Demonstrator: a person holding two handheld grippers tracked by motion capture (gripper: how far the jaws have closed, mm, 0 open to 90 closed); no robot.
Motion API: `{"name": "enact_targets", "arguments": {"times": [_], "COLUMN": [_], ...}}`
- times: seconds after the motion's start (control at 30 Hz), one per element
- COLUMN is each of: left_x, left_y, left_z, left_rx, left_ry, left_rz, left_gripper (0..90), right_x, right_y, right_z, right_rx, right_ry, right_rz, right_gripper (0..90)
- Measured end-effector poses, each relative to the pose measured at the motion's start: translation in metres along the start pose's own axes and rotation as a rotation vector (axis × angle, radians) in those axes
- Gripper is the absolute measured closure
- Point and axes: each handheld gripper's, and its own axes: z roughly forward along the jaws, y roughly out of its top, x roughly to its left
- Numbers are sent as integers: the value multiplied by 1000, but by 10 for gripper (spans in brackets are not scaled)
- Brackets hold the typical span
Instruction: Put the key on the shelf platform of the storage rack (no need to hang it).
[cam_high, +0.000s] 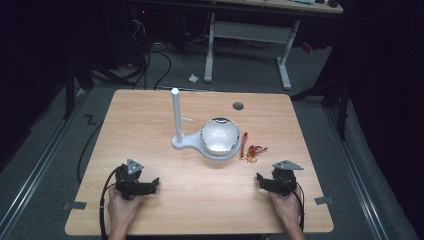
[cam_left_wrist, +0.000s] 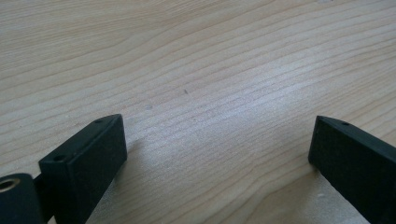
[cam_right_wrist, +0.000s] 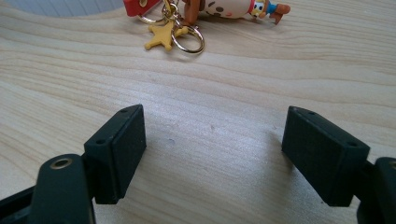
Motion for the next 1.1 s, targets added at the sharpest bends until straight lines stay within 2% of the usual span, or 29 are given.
{"name": "enact_targets", "arguments": {"times": [0.2, 0.3, 0.47, 0.6, 0.77, 1.1], "left_x": [0, 0, 0, 0, 0, 0], "left_y": [0, 0, 0, 0, 0, 0], "left_z": [0, 0, 0, 0, 0, 0], "left_rx": [-1, -2, -4, -4, -4, -5], "left_ry": [0, 0, 1, 2, 2, 3], "left_rz": [0, 0, -4, -3, -4, -5], "left_gripper": [49, 51, 55, 58, 59, 60], "right_x": [-1, -2, -4, 0, -4, -13], "right_y": [0, 0, -1, -1, -2, 10], "right_z": [-1, -4, -7, -11, -16, -26], "right_rx": [3, 9, 12, 9, -11, -52], "right_ry": [3, 6, 1, -54, -24, 6], "right_rz": [-2, -6, -12, -79, -54, -53], "right_gripper": [229, 309, 375, 419, 461, 501]}}
